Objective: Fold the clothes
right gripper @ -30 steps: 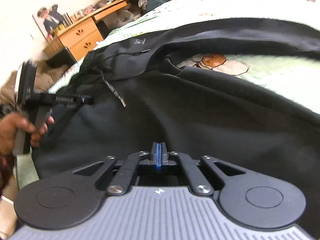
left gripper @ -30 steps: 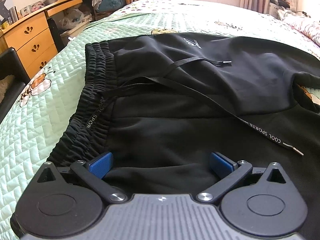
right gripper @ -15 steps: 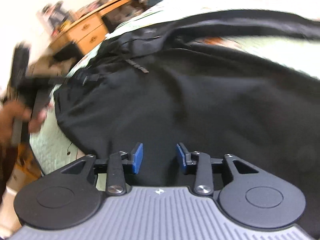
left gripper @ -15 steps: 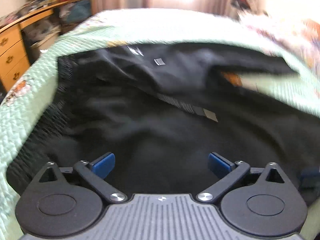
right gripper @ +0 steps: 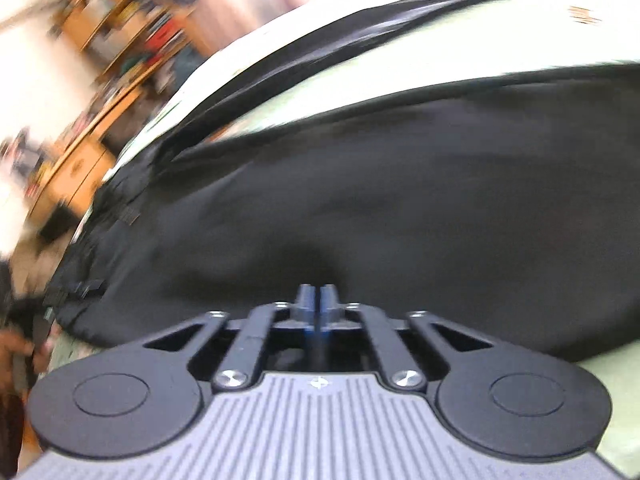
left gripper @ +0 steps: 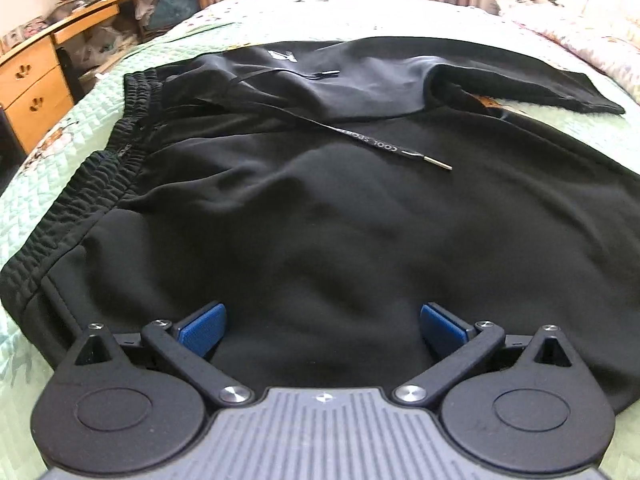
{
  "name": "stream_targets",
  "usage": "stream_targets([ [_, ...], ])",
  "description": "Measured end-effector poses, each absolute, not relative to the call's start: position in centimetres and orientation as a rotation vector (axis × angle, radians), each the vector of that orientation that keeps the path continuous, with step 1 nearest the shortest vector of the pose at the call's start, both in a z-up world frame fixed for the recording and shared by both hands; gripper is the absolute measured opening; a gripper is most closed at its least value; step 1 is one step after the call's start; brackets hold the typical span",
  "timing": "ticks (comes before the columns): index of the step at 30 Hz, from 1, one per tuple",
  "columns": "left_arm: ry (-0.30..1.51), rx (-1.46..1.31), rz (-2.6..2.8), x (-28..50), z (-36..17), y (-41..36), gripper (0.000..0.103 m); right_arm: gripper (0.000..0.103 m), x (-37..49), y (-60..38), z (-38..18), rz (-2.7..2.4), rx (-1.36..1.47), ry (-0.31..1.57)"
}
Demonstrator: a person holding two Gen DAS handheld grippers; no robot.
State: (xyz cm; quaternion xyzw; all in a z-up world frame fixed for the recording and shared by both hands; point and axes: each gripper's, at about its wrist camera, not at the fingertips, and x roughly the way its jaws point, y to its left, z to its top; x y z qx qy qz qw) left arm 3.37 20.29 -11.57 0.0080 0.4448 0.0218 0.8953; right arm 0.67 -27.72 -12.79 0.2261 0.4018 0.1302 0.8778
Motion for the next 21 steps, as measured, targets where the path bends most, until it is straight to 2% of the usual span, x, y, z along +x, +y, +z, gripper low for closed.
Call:
stream_targets([
  [4,0.934,-0.022,0.157,3.3,-10.7,19.4,0.101,0.0,0.1,-31.7,-12.2,0.114,0.465,0.766],
  [6,0.91,-0.039,0.156,2.6,-9.7,18.0,0.092,0.018,-0.8,-32.0,-10.8,0.071,0.395,0.72],
  [7,0.895,-0.042,0.14,2.2,-9.2,17.2,0.092,0.031,-1.3,-32.1,-10.0,0.065,0.365,0.694],
  [8,0.877,-0.03,0.107,1.7,-8.7,15.8,0.092,0.036,-1.8,-32.2,-9.6,0.063,0.354,0.683],
  [12,0.869,0.057,-0.027,1.1,-8.6,9.7,0.097,0.037,-2.1,-34.2,-11.1,0.05,0.343,0.702],
  [13,0.894,0.081,-0.039,1.5,-9.4,8.5,0.097,0.033,-1.8,-34.9,-12.0,0.047,0.346,0.707],
  [15,0.91,0.127,-0.03,2.1,-11.0,6.5,0.103,0.014,-1.2,-36.3,-13.2,0.041,0.346,0.684],
  [16,0.911,0.11,-0.016,2.4,-11.0,6.5,0.103,0.0,-0.8,-37.0,-13.3,0.011,0.348,0.682],
  [18,0.912,0.076,0.011,2.8,-11.0,6.5,0.103,0.0,-0.5,-38.2,-12.6,-0.025,0.395,0.671],
  [19,0.918,0.077,0.02,2.8,-10.9,6.5,0.103,0.01,-0.7,-38.0,-11.7,-0.028,0.367,0.646],
  [21,0.923,0.089,0.038,2.6,-10.6,6.1,0.101,0.012,-0.6,-38.1,-11.1,-0.016,0.318,0.622],
])
